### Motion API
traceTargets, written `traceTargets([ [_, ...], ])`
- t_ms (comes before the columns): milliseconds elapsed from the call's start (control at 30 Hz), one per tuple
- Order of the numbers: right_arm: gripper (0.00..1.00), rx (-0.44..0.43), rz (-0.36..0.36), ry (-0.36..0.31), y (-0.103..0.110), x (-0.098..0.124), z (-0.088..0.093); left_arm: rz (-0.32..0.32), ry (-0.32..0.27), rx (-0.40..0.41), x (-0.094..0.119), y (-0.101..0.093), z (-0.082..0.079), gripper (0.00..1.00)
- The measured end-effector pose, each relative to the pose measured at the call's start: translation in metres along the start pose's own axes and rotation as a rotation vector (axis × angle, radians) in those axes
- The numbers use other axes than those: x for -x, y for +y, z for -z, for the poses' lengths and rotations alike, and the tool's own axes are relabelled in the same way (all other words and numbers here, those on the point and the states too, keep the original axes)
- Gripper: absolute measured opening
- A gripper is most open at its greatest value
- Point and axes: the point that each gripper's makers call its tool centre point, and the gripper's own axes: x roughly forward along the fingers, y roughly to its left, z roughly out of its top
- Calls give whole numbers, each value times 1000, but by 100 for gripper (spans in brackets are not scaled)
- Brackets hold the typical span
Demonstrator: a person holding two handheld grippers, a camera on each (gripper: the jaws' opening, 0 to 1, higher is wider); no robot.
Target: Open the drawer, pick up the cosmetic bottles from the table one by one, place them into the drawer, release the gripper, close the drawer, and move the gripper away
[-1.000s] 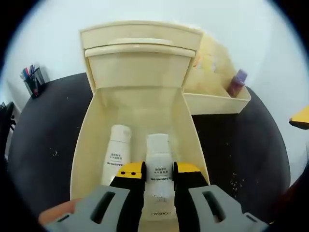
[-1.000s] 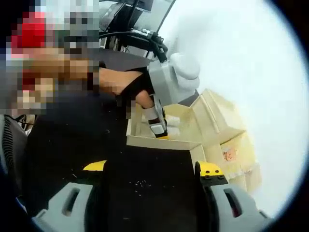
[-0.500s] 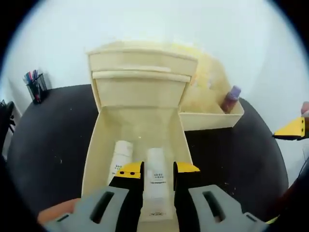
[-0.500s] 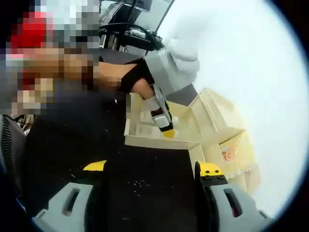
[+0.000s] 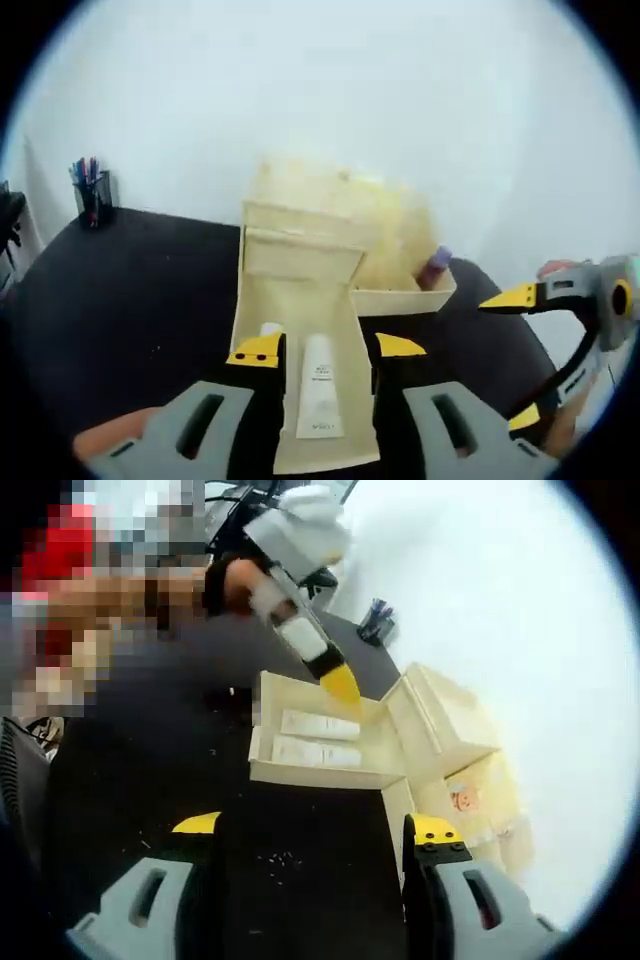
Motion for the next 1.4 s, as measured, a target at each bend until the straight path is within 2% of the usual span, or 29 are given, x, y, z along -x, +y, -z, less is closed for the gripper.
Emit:
traceTargets([
  [67,67,-6,3,1,0,-2,1,9,-33,-7,13,-1,-2,37],
  [167,67,-6,11,10,0,-6,2,37,-101,-23,30,-3,-6,39],
  [233,67,-1,15,21,2,-8,4,58,-121,-26,40,-4,-6,43],
  [300,67,6,20,30,3,-10,4,117,-183,-28,51,-7,-9,50],
  [400,67,14,35,34,4,-10,2,167,-251,-16,66,-4,-12,58],
  [533,67,19,33,33,4,-10,0,177,-256,-27,77,8,-3,66],
  [700,67,46,3,54,17,-20,1,148,-228,-100,82,30,7,75],
  [800,68,51,-6,60,21,-24,0,167,-229,-113,85,34,10,82],
  [933,71,49,-21,71,27,-28,2,227,-230,-128,85,30,15,95],
  [1033,73,48,-14,76,25,-29,3,265,-225,-157,83,27,20,96],
  [1200,78,43,-6,76,19,-29,4,275,-193,-189,72,34,30,96],
  [1300,87,31,3,74,15,-32,4,320,-212,-172,69,37,29,96],
  [1367,92,25,18,78,11,-34,5,373,-255,-167,71,35,25,96],
  [1400,93,25,25,81,10,-34,6,402,-308,-173,75,33,20,96],
])
